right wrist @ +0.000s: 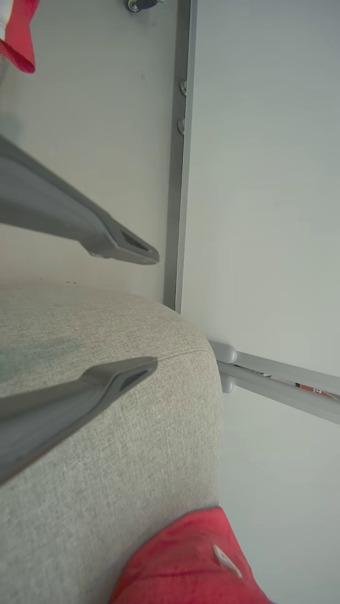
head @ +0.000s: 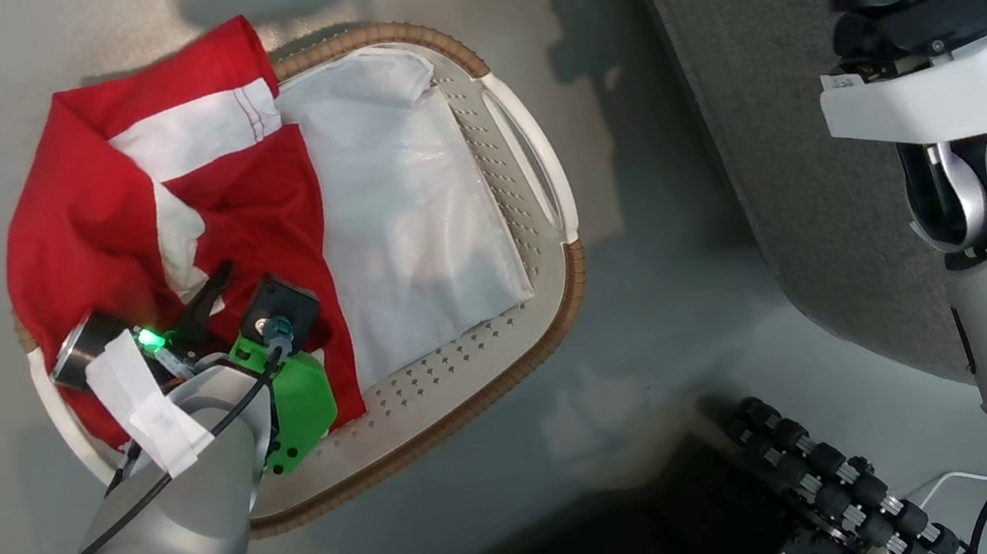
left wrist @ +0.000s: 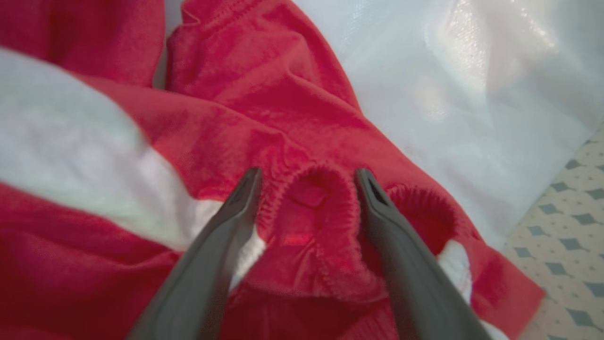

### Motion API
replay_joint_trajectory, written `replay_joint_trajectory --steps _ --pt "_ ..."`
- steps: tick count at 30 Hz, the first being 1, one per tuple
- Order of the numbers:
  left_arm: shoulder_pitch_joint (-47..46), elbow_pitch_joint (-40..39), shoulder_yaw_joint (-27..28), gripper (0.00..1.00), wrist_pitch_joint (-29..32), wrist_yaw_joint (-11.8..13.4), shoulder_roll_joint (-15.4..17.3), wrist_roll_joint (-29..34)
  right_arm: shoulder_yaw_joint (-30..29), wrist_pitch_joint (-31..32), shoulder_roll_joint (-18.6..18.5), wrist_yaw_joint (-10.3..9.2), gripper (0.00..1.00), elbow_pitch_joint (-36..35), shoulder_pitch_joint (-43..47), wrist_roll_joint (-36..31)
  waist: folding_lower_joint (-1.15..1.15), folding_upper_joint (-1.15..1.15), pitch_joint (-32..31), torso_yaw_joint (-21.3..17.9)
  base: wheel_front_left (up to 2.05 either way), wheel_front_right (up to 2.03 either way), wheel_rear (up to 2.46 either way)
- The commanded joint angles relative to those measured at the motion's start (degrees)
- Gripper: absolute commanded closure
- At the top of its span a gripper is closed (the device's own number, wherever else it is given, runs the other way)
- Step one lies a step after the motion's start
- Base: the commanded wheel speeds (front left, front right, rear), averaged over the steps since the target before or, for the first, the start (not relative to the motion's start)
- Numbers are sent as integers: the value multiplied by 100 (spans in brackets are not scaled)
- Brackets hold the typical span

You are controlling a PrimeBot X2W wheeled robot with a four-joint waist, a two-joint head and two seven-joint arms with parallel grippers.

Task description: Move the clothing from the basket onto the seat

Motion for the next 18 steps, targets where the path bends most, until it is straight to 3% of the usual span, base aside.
replay_joint_trajectory --steps 1,6,7,8,9,10,11,18 --pt "-100 28 -1 0 -27 54 89 -4 11 -28 -11 -8 0 -32 -74 55 -1 21 83 -72 0 0 0" --pt "-122 76 -33 0 -33 99 109 -43 24 -28 -10 -8 0 -35 -100 82 -1 21 125 -85 0 0 0" --pt "-133 84 -39 12 -41 91 114 -54 23 -28 -10 -8 0 -32 -105 90 -1 21 129 -85 0 0 0" --pt "-140 87 -45 45 -46 89 117 -67 23 -28 -10 -8 0 -27 -107 96 -1 21 129 -84 0 0 0" --pt "-144 90 -49 58 -50 87 116 -73 22 -28 -10 -8 0 -22 -111 105 -1 21 125 -81 0 0 0" --pt "-145 95 -54 87 -59 80 112 -79 22 -28 -11 -8 0 -14 -115 110 -1 21 116 -76 0 0 0" --pt "-140 99 -63 100 -80 71 109 -92 22 -28 -11 -8 0 -5 -124 119 -1 21 101 -70 0 0 0" --pt "70 -125 -118 100 -201 -110 20 -188 -22 -28 -12 -8 0 83 -110 35 -1 21 -156 62 0 0 0"
